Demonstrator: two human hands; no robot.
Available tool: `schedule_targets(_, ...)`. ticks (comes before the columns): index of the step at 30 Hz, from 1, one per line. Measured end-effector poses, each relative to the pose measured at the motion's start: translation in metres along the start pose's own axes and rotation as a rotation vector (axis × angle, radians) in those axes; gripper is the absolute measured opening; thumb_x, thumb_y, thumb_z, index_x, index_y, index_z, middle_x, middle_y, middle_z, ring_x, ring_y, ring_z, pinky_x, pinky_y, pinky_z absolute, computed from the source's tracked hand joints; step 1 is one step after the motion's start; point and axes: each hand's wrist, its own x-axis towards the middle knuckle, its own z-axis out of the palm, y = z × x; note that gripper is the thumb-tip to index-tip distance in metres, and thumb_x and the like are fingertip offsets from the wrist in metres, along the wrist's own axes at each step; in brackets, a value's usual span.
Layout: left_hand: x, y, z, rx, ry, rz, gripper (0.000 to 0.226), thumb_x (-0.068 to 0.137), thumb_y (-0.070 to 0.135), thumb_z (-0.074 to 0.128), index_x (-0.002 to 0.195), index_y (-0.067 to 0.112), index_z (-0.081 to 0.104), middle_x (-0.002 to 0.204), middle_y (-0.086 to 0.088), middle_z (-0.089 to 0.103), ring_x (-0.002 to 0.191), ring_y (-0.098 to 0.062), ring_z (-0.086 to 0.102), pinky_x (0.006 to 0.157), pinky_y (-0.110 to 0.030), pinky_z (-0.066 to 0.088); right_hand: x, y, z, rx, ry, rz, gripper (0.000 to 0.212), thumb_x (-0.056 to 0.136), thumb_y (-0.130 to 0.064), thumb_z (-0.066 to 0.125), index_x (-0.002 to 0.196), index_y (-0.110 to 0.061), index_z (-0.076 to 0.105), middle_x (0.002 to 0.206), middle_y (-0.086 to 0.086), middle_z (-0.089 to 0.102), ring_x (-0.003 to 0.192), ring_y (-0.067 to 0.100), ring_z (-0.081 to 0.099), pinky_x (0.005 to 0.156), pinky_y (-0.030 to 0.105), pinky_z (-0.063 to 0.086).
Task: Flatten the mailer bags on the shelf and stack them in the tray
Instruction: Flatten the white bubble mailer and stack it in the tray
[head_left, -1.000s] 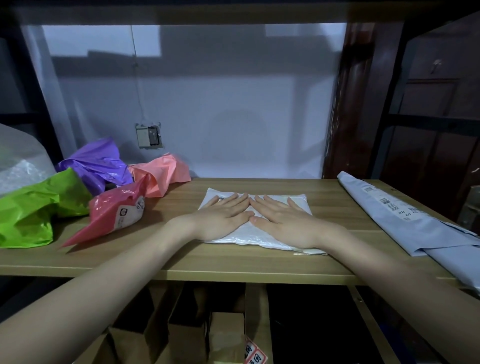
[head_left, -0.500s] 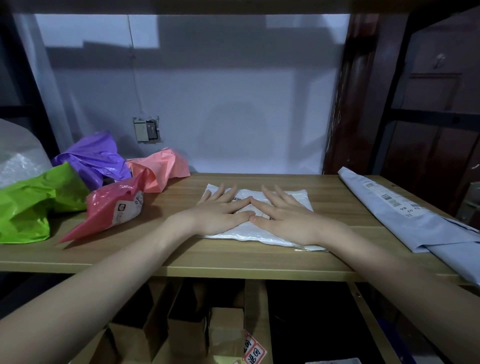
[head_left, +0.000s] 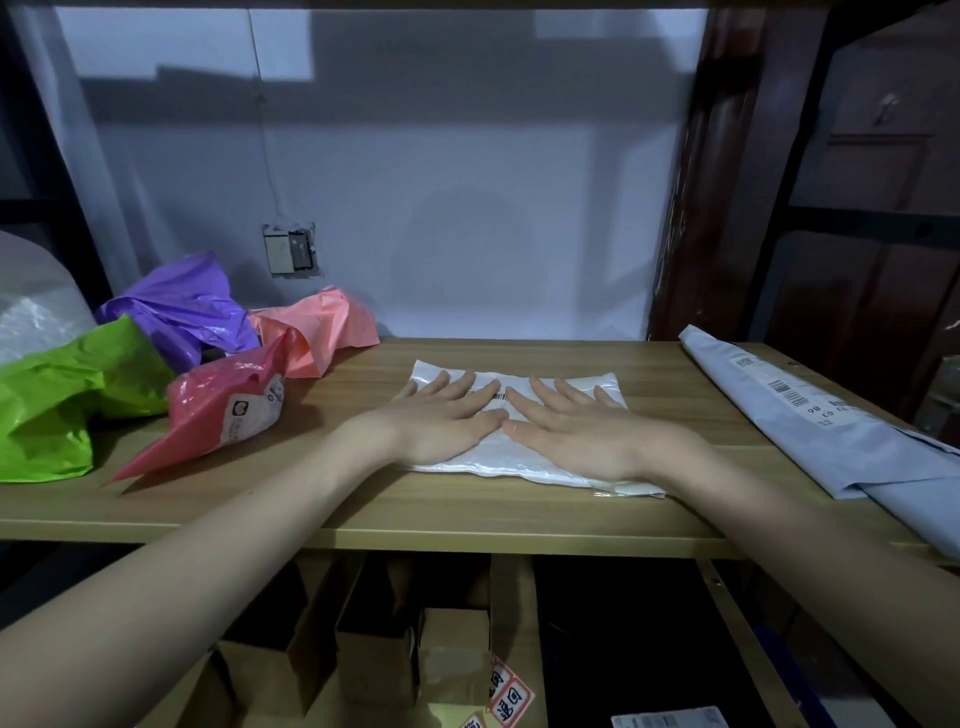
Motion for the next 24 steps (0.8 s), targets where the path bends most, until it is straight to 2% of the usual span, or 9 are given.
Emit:
schedule_targets(4,0.002,-0.001,0.000,0.013,-0.001,0.004,0.050,0.101,0.039,0.009,0.149,0.036,-0.003,0.159,0.005,-0.011,0.146,-0.019,-0.013,0.117,-0.043,-0.008,-0.001,0.000,0.001,0.014,0.010,0.000,0.055,0.095,-0.056,0.002,0.147,-0.041,-0.007,0.158,-0.011,-0.013,0.145,0.013,-0.017,0.118,0.042,-0.012)
schedule_targets(9,0.003,0.000,-0.002,-0.025,0.013,0.012,0.052,0.101,0.040,0.015,0.150,0.034,-0.001,0.159,0.005,-0.010,0.146,-0.020,-0.012,0.116,-0.043,-0.007,0.000,-0.001,0.001,-0.022,0.015,0.015,0.055,0.096,-0.056,0.007,0.147,-0.041,-0.007,0.158,-0.009,-0.014,0.146,0.016,-0.016,0.118,0.043,-0.011)
schedule_targets(11,0.003,-0.001,-0.001,-0.092,0.074,0.020,0.057,0.100,0.042,0.023,0.151,0.031,0.001,0.160,0.004,-0.008,0.147,-0.017,-0.006,0.117,-0.041,-0.003,0.001,-0.001,0.002,-0.015,0.025,0.017,0.055,0.096,-0.056,0.008,0.147,-0.042,-0.006,0.158,-0.009,-0.014,0.146,0.016,-0.016,0.118,0.044,-0.011)
schedule_targets(15,0.003,-0.006,0.001,-0.333,0.259,-0.017,0.075,0.091,0.045,0.050,0.150,0.022,0.010,0.158,0.002,-0.005,0.145,-0.022,0.013,0.114,-0.036,0.017,-0.001,-0.001,0.002,0.019,0.054,0.014,0.054,0.095,-0.058,0.010,0.146,-0.044,-0.003,0.158,-0.010,-0.012,0.146,0.015,-0.015,0.118,0.042,-0.011)
schedule_targets(17,0.002,-0.008,0.002,-0.392,0.356,-0.032,0.074,0.090,0.043,0.053,0.147,0.015,0.017,0.157,-0.001,0.002,0.144,-0.024,0.018,0.112,-0.034,0.021,-0.003,-0.002,0.003,0.046,0.077,0.017,0.054,0.096,-0.058,0.013,0.147,-0.045,0.000,0.159,-0.010,-0.009,0.146,0.014,-0.013,0.117,0.041,-0.010)
schedule_targets(20,-0.001,-0.012,0.000,-0.315,0.444,-0.140,0.064,0.094,0.043,0.043,0.145,0.011,0.022,0.153,-0.011,0.018,0.141,-0.029,0.023,0.111,-0.038,0.023,-0.007,-0.002,0.003,0.069,0.107,0.045,0.056,0.096,-0.057,0.014,0.148,-0.042,0.000,0.159,-0.007,-0.006,0.147,0.016,-0.011,0.117,0.042,-0.008)
schedule_targets(24,-0.009,-0.017,-0.002,-0.293,0.390,-0.267,0.060,0.095,0.049,0.032,0.144,0.016,0.022,0.139,-0.019,0.048,0.127,-0.036,0.044,0.099,-0.040,0.035,-0.017,0.000,0.005,0.090,0.124,0.094,0.054,0.097,-0.052,0.008,0.148,-0.039,-0.002,0.160,-0.001,-0.003,0.147,0.024,-0.009,0.117,0.048,-0.006)
